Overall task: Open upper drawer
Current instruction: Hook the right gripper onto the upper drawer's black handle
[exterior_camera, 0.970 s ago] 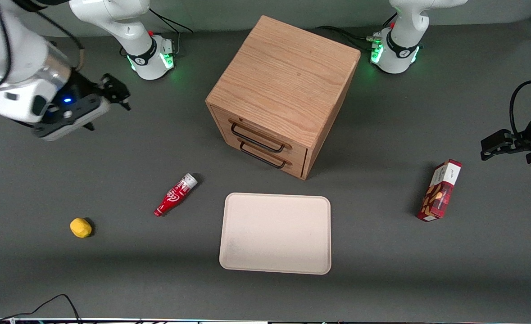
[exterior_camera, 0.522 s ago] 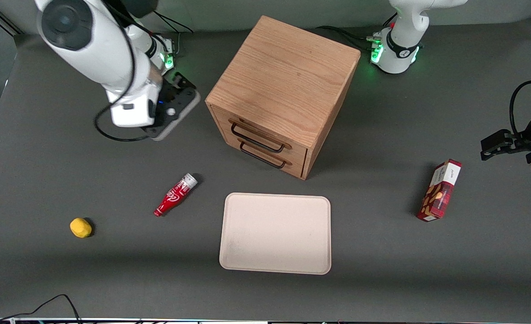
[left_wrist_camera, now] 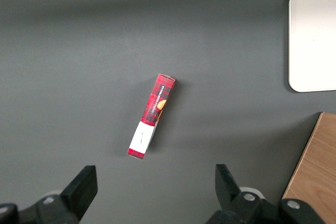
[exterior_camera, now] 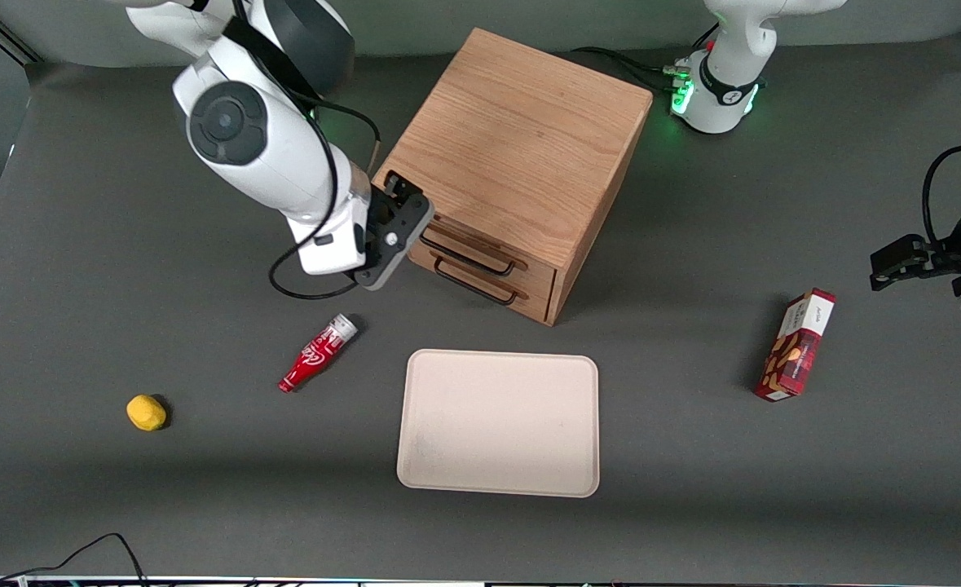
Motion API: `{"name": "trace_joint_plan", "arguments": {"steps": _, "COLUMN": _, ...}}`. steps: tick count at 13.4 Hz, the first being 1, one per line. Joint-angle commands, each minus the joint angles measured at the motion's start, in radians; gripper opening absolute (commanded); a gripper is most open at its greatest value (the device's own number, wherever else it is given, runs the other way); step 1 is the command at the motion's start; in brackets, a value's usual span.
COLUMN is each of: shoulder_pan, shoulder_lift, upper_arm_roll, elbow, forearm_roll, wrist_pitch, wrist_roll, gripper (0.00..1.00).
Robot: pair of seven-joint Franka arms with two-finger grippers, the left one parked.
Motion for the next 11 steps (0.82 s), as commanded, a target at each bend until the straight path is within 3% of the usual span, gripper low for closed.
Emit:
{"name": "trace_joint_plan", "arguments": {"steps": 1, "shoulder_pan": 0.033, "shoulder_lift": 0.067, "upper_arm_roll": 0.003, "elbow": 0.018, "forearm_roll": 0.014, "wrist_pitch": 0.055, "wrist_roll": -0.023, "gripper": 1.00}}
{"name": "trace_joint_plan", "arguments": {"steps": 4, "shoulder_pan": 0.037, "shoulder_lift": 0.107, "upper_arm_roll": 0.004, "elbow": 0.014, "forearm_roll": 0.017, "wrist_pitch": 0.087, "wrist_roll": -0.113, "gripper": 1.00}}
{"name": "trace_joint_plan", "arguments": {"steps": 11, "shoulder_pan": 0.037, "shoulder_lift": 0.153, "upper_arm_roll": 0.024, "elbow": -0.029, "forearm_roll": 0.019, "wrist_pitch": 0.183, "wrist_roll": -0.143, "gripper": 1.00}}
